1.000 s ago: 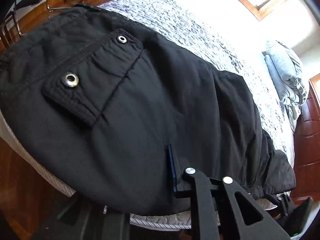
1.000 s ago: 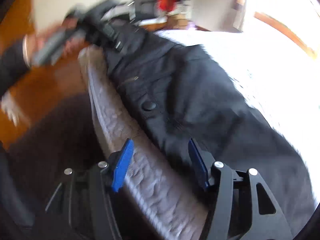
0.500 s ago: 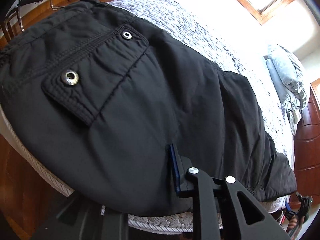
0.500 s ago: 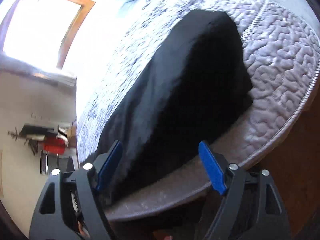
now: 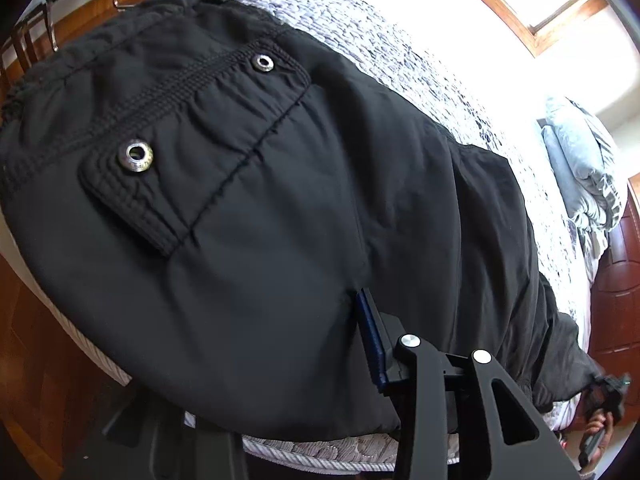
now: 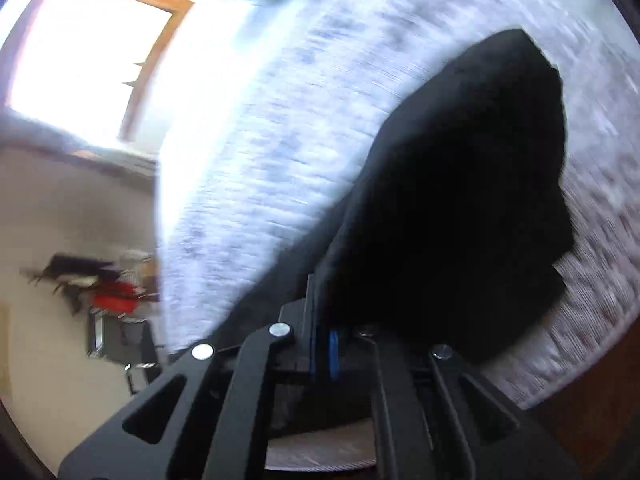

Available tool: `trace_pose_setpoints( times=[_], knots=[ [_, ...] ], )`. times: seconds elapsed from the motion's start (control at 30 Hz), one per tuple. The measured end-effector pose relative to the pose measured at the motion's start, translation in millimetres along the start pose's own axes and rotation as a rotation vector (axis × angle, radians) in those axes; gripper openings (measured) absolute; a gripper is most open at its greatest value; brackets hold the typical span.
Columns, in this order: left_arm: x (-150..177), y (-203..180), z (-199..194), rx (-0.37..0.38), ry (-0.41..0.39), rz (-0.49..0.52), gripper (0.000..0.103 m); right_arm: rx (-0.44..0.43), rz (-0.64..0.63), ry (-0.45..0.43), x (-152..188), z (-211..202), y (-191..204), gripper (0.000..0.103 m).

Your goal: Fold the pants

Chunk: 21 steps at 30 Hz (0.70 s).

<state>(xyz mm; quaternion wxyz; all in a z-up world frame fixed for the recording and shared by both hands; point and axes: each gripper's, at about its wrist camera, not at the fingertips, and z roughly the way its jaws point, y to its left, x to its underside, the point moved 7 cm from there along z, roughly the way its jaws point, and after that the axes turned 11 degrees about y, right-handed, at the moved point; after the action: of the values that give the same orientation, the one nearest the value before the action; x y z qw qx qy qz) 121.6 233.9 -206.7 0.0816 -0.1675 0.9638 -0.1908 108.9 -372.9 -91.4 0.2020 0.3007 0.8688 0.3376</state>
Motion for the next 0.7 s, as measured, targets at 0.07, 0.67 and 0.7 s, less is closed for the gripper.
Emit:
trace_pose_setpoints(
  times=[0.07,0.67,0.7],
  knots=[
    [0,0,1,0.007,-0.005,-0.003,0.04,-0.13,-0.204,-0.096,-4,-26,47,0.003],
    [-6,-9,4,-0.011,0.008,-0.019,0.051,0.019,-0.005,0.067,41,15,-118,0.005],
    [-7,-7,3,0.006,0.013,-0.034,0.051,0.024,-0.031,0.08,47,14,-111,0.005]
  ],
)
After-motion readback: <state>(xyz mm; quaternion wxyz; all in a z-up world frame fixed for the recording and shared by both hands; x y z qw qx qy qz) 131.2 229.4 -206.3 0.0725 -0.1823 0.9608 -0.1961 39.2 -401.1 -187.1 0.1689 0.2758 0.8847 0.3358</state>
